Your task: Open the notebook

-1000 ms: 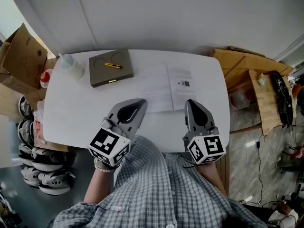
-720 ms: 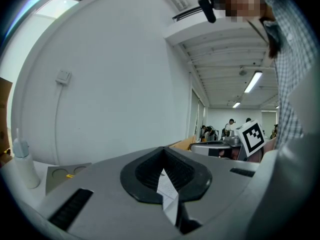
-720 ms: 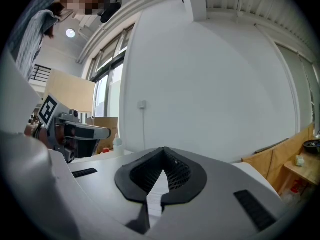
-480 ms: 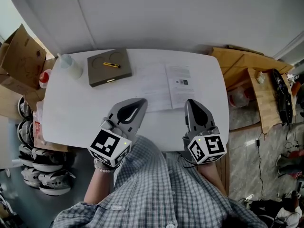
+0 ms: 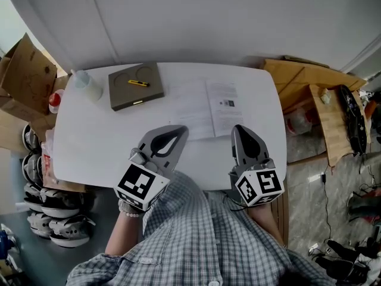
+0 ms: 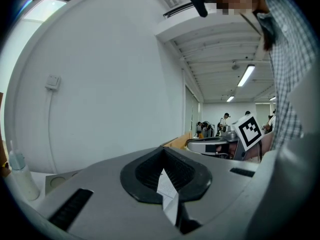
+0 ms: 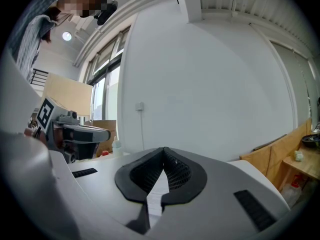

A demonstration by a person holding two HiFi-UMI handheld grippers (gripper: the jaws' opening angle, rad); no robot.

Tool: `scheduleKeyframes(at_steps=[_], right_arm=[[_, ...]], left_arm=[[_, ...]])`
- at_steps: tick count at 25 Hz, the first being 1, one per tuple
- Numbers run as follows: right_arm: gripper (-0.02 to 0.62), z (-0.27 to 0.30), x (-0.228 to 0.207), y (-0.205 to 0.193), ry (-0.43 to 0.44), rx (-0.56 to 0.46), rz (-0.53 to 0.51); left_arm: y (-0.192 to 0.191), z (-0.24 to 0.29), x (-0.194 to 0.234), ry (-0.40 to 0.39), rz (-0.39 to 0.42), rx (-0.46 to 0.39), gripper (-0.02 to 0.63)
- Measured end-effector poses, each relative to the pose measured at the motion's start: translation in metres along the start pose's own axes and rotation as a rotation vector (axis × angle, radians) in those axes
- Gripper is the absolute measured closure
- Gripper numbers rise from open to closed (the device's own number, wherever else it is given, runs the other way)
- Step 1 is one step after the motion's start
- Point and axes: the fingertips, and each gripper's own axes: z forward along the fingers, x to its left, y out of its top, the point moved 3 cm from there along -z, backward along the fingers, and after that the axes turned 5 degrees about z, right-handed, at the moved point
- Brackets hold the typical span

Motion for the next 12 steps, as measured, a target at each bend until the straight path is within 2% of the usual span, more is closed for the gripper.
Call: scheduleKeyframes(at_steps=[12], right_arm=[[0.574, 0.0032, 0.0031, -0.0023, 0.008, 0.016, -0.007]], left_arm=[[-0.0017, -0.0009, -0.0013, -0.008, 0.007, 0.009, 0.598]])
